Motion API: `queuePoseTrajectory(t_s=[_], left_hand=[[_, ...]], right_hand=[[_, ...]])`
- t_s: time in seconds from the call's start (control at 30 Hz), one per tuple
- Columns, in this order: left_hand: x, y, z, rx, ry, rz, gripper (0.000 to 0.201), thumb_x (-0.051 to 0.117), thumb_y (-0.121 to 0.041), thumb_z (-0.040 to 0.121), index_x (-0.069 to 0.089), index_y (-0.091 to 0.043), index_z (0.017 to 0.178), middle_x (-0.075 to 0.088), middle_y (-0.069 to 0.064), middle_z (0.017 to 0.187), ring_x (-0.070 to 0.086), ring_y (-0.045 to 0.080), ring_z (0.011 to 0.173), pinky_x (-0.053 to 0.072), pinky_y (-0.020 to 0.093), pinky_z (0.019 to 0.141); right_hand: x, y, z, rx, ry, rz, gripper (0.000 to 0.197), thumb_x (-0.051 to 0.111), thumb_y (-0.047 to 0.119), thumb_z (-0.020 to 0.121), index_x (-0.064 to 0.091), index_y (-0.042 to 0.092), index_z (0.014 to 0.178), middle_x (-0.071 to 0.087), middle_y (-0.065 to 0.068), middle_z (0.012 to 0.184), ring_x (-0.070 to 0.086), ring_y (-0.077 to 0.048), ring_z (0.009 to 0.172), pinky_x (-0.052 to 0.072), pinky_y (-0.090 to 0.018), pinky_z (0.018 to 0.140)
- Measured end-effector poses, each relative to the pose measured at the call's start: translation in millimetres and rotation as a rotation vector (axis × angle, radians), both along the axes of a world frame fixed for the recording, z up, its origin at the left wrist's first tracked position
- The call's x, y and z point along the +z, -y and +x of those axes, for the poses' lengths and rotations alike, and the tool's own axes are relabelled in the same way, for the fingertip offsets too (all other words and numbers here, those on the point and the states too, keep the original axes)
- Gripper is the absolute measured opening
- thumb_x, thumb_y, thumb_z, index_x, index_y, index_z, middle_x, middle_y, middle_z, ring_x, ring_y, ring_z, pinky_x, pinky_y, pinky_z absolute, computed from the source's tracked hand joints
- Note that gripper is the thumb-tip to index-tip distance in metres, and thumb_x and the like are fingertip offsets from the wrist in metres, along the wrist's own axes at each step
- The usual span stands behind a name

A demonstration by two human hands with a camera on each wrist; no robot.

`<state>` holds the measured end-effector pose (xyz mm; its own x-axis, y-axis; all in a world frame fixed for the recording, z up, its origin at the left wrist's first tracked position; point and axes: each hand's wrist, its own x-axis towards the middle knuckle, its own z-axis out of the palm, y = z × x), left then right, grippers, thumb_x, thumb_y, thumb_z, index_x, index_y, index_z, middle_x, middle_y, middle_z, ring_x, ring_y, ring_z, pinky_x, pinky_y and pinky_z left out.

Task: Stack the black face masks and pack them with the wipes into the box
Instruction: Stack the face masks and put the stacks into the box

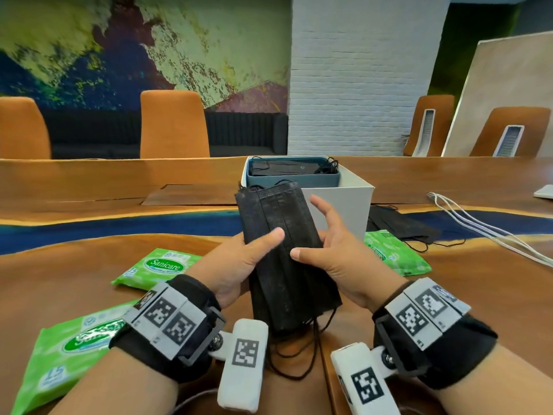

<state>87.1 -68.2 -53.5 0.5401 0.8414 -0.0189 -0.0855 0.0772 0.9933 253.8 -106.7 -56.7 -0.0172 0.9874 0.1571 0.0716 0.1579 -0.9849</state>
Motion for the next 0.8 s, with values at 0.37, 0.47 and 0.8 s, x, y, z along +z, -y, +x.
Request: queuePoseTrajectory(t_s=[0.37,0.47,0.8], left_hand=[[-3.5,-0.2,2.2,0.004,0.030,0.002,0.035,0.058,-0.007,0.087,0.058,-0.015,0.121,0.071,0.008,0.111,0.067,0.022,0.103,0.054,0.035,0.082],[-5.2,-1.6,2.9,0.059,0.038,0.008,0.035,0.056,0.002,0.088,0.058,-0.011,0.120,0.070,0.011,0.110,0.065,0.024,0.104,0.052,0.035,0.083],[-3.6,-1.5,-3.0,0.028,0.018,0.095,0.041,0.066,-0.008,0.077,0.060,-0.017,0.116,0.072,0.006,0.107,0.067,0.020,0.101,0.053,0.031,0.080]], right_hand=[[-12.3,-7.6,0.5,-0.046,-0.114,-0.018,0.065,0.066,-0.001,0.084,0.037,0.034,0.131,0.070,-0.010,0.109,0.067,-0.027,0.102,0.052,-0.050,0.092],[-12.8,-7.6,-0.9,-0.035,-0.084,0.009,0.057,0.065,0.000,0.084,0.041,0.034,0.123,0.072,-0.009,0.104,0.069,-0.025,0.099,0.053,-0.047,0.091],[-10.4,-6.9,7.1,-0.124,0.116,0.029,0.041,0.069,0.022,0.084,0.051,0.030,0.121,0.060,0.003,0.117,0.058,-0.013,0.108,0.051,-0.025,0.087]])
